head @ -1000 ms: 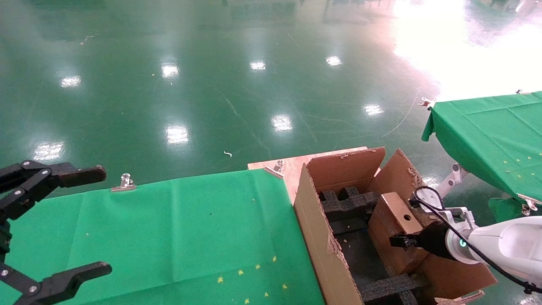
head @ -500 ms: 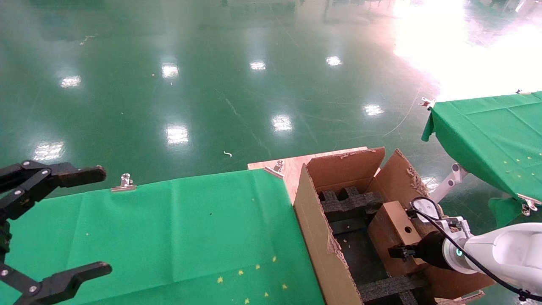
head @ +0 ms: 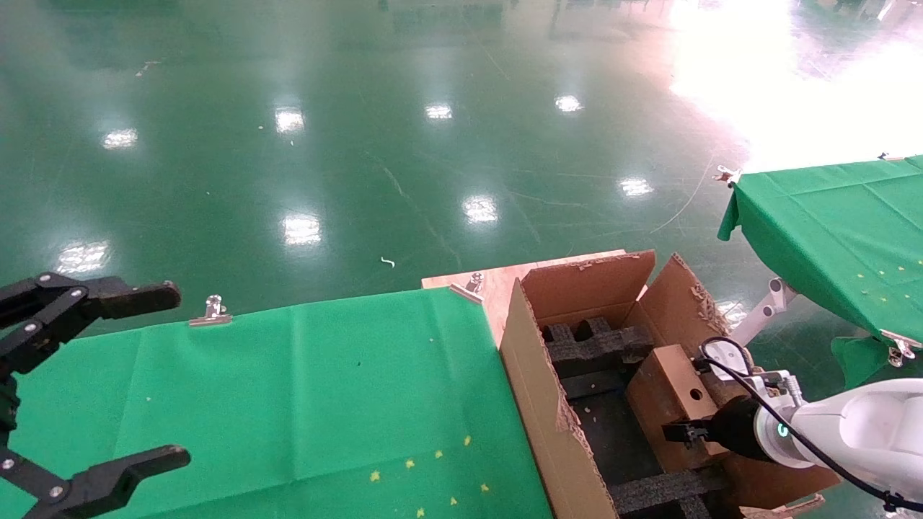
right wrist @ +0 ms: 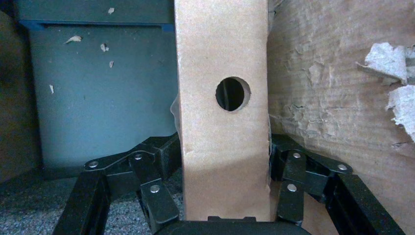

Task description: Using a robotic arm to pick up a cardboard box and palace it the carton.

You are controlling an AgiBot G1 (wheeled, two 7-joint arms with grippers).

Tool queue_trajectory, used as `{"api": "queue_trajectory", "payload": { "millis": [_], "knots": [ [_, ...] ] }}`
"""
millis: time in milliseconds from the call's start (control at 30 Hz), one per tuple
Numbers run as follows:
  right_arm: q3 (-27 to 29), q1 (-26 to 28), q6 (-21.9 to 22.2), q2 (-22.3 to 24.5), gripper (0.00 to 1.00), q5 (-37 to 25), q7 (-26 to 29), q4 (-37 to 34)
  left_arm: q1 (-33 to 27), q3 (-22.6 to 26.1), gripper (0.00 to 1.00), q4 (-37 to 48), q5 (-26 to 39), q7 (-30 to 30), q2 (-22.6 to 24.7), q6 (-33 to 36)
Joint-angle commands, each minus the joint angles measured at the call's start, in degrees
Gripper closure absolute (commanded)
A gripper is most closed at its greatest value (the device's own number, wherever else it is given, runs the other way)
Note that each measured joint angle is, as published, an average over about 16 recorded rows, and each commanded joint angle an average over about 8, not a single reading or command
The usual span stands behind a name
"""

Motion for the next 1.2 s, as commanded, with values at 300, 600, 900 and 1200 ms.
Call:
{"api": "queue_trajectory", "payload": {
  "millis": [300, 600, 900, 1200],
  "knots": [
    [0.36, 1.22, 0.21, 0.71, 0.0, 0.35, -0.6, -0.26, -0.02, 0.03, 0.0, 0.02, -0.01, 0.02, 0.0, 0.0],
    [0.96, 3.15, 0.31, 1.82, 0.0, 0.67, -1.55, 0.39, -0.03, 0.06, 0.0, 0.03, -0.03, 0.03, -0.01, 0.0],
    [4.6, 11.42, 2.12, 1.65, 0.0, 3.76, -5.21, 1.02, -0.03, 0.08, 0.0, 0.03, -0.05, 0.05, -0.02, -0.01],
    [7.77, 20.16, 7.69, -0.38, 0.0, 20.83, -14.25, 1.86, -0.04, 0.11, 0.0, 0.03, -0.06, 0.06, -0.03, -0.02]
  ]
}}
